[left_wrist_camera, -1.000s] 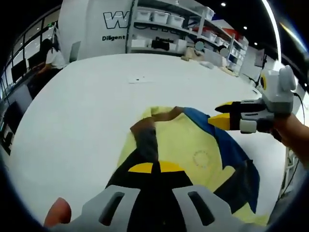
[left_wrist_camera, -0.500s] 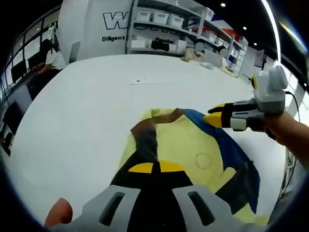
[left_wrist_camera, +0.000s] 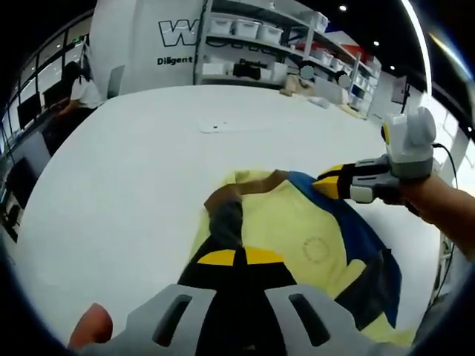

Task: Fold the garment on the visible template until the final outline fits inside the template.

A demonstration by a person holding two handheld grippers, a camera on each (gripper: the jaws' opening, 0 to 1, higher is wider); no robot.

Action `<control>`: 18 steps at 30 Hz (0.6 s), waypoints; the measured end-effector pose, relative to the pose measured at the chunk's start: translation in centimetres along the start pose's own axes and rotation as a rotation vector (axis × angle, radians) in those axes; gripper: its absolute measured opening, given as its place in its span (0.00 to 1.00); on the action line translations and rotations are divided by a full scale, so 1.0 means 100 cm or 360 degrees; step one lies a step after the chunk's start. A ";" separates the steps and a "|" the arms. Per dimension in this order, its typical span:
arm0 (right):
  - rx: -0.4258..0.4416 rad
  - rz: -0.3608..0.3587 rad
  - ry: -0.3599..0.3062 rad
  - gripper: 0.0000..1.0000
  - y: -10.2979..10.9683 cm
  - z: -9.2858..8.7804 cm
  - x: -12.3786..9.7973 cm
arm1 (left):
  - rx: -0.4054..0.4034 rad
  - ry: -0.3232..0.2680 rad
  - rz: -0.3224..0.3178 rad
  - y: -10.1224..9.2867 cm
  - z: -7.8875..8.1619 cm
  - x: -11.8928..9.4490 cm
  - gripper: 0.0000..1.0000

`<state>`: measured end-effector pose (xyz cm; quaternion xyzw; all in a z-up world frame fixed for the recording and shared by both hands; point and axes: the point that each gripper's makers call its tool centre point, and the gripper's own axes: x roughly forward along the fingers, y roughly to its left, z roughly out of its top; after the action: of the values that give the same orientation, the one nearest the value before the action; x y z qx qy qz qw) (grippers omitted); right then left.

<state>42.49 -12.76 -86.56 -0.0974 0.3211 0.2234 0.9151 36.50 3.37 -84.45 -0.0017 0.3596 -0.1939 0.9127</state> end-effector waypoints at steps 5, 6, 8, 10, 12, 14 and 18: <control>-0.0057 0.0021 0.0011 0.02 0.004 -0.002 0.000 | 0.0001 0.0000 0.0007 0.002 0.001 0.001 0.00; -0.0068 0.0021 0.0009 0.00 0.003 -0.002 -0.001 | 0.0000 0.0000 0.0008 0.002 0.001 0.001 0.00; -0.0062 0.0027 0.0011 0.00 0.004 -0.003 -0.001 | 0.0003 0.0002 0.0010 0.003 0.000 0.002 0.00; -0.0066 0.0031 0.0012 0.00 0.003 -0.003 -0.001 | 0.0005 0.0005 0.0010 0.003 0.000 0.002 0.00; -0.0070 0.0030 0.0004 0.00 0.003 -0.002 -0.003 | 0.0011 0.0004 0.0013 0.003 0.000 0.001 0.00; -0.0069 0.0027 -0.0018 0.00 0.004 0.002 -0.006 | 0.0016 0.0001 0.0018 0.005 0.001 0.001 0.00; -0.0079 0.0016 -0.0069 0.00 0.002 0.011 -0.014 | 0.0023 -0.0006 0.0034 0.011 0.005 0.000 0.00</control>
<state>42.04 -12.69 -84.83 -0.1135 0.2961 0.2378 0.9181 37.20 4.31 -84.22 0.0082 0.3564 -0.1868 0.9154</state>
